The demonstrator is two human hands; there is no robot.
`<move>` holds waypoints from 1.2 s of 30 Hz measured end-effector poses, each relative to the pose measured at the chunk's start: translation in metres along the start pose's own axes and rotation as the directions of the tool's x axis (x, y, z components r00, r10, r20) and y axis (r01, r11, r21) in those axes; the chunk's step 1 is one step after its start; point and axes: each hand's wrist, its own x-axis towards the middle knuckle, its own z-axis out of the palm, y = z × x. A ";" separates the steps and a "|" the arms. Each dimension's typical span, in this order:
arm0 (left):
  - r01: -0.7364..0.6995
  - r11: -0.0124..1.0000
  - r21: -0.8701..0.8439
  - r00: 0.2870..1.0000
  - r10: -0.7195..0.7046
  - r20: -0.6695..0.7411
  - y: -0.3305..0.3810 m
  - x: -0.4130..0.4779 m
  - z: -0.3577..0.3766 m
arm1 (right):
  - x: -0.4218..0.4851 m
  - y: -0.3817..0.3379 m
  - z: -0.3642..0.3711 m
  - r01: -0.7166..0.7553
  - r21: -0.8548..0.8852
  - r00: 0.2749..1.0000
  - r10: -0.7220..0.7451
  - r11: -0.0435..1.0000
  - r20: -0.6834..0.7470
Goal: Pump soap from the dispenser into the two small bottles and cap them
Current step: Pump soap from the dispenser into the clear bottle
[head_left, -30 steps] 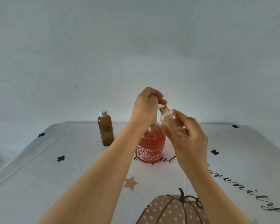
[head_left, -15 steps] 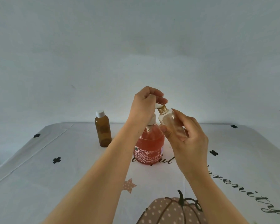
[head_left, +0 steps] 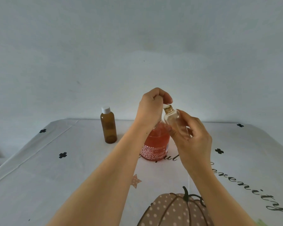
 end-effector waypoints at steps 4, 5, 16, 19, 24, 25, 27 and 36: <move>0.054 0.996 -0.064 0.997 -0.057 -0.051 0.010 0.002 0.000 | 0.001 -0.002 -0.002 0.022 0.023 0.999 -0.021 0.999 -0.029; 0.082 0.993 -0.083 0.995 -0.087 -0.052 0.011 0.002 0.000 | 0.001 -0.002 -0.002 0.026 0.025 0.999 -0.025 0.999 -0.034; 0.023 0.992 -0.125 0.997 -0.032 -0.066 0.003 0.004 0.001 | 0.000 -0.001 -0.001 0.040 0.030 0.998 -0.039 0.999 -0.044; 0.023 0.995 -0.102 0.997 -0.030 -0.068 0.003 0.003 0.001 | 0.000 -0.002 0.000 0.027 0.046 0.999 -0.026 0.999 -0.035; 0.023 1.000 -0.021 0.998 -0.025 -0.060 -0.004 0.000 0.002 | -0.005 0.000 0.005 -0.008 0.025 0.999 0.009 1.000 -0.045; 0.022 1.000 -0.006 0.998 -0.022 -0.063 -0.006 0.000 0.002 | -0.006 0.000 0.007 -0.014 0.025 0.999 0.015 1.000 -0.046; 0.007 1.000 0.030 0.999 -0.005 -0.045 -0.007 0.000 0.003 | -0.007 0.000 0.007 -0.038 0.031 0.997 0.039 0.999 -0.059; -0.051 0.993 0.108 0.999 0.051 0.002 0.009 0.006 -0.005 | -0.003 -0.006 0.002 0.003 0.008 0.994 -0.002 1.000 -0.105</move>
